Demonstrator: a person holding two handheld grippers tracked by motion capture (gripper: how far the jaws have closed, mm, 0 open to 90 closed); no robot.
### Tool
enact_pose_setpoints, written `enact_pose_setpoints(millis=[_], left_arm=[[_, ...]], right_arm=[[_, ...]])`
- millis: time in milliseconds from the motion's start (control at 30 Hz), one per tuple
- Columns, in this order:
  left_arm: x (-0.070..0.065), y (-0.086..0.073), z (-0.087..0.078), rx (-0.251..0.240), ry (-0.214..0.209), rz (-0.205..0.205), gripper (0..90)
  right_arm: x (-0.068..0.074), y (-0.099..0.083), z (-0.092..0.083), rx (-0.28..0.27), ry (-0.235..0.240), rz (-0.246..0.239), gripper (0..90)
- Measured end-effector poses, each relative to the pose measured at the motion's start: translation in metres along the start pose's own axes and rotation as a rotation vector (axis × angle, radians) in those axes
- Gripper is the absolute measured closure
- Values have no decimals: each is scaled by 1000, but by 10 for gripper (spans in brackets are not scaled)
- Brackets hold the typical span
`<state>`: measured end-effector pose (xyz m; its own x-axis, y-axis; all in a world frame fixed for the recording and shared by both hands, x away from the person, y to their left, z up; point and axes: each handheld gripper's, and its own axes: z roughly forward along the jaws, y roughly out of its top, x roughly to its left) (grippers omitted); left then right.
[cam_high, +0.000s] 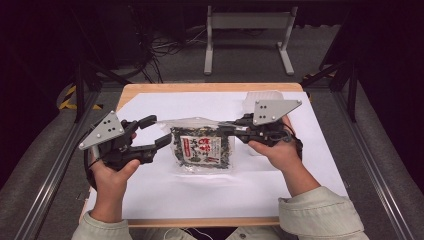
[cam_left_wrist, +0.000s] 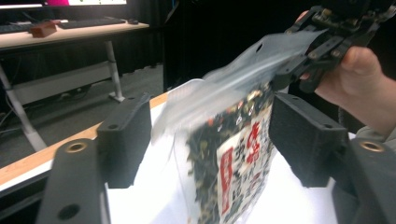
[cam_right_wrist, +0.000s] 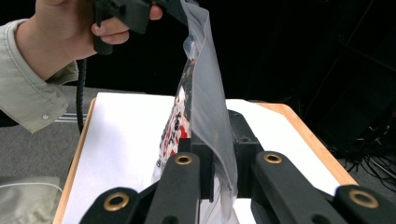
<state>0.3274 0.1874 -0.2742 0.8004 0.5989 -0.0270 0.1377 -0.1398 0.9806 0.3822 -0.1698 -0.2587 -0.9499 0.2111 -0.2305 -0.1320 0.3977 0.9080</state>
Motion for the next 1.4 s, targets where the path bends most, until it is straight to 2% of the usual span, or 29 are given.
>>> enact_pose_setpoints(millis=[300,367,567,667,1100,1233,1400], left_arm=[[11,-11,-4,29,33,-20,255],[15,-17,-3,50,42,-25,252],[21,-27,-4,84,61,-40,252],[24,-35,-4,119,69,-49,252],[40,-65,-5,210,104,-89,249],[44,-74,-4,217,106,-98,241],[48,-81,-3,211,89,-96,232]], right_arm=[[-11,6,-20,-23,-63,35,839],[-15,10,-29,-30,-90,38,844],[-21,13,-39,-37,-123,52,853],[-28,16,-46,-46,-151,64,867],[-44,21,-62,-49,-238,86,873],[-49,22,-67,-57,-259,98,874],[-56,25,-75,-67,-298,104,874]])
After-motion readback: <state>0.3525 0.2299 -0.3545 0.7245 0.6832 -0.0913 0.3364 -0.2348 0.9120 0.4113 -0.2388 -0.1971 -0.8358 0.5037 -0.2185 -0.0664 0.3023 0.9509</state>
